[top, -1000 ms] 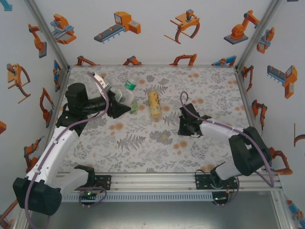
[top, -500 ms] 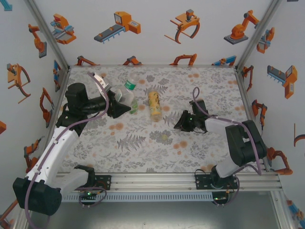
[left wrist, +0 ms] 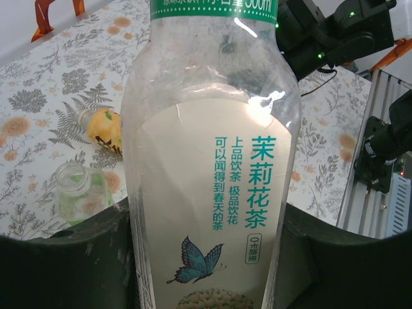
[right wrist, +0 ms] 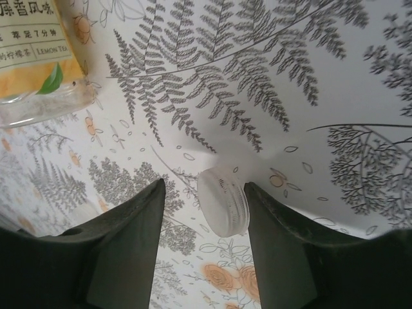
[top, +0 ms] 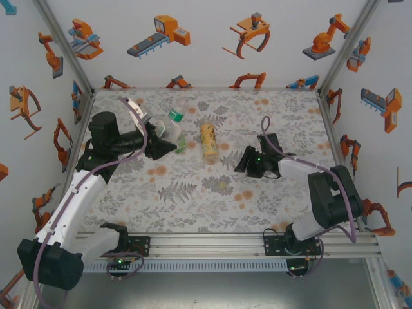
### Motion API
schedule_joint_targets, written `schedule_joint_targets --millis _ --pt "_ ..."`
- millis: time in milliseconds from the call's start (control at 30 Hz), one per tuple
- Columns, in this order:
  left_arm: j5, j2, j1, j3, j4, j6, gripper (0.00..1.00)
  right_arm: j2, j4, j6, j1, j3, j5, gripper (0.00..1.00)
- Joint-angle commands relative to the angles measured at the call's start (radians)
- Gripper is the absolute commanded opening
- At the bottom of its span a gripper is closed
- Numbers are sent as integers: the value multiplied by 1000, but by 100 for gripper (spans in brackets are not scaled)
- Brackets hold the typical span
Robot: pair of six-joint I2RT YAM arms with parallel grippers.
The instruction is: Screw on the bottle caps
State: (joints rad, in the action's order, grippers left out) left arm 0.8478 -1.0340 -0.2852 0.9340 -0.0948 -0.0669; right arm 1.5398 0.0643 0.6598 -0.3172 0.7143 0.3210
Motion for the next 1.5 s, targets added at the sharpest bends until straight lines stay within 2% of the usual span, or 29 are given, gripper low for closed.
schedule_joint_targets --millis 0,300,533,900,1467 --pt "-3 5 6 33 -4 -24 2 55 191 -86 -15 7 -142 54" --pt "-10 6 6 33 -10 -29 2 152 351 -157 -126 154 -313 55" --pt "-12 9 6 34 -12 -31 2 223 430 -189 -188 238 -394 55" --pt "-13 9 7 33 -12 -30 2 255 468 -186 -243 277 -460 51" --pt "-12 -4 6 38 -11 -31 2 266 498 -169 -272 308 -463 45"
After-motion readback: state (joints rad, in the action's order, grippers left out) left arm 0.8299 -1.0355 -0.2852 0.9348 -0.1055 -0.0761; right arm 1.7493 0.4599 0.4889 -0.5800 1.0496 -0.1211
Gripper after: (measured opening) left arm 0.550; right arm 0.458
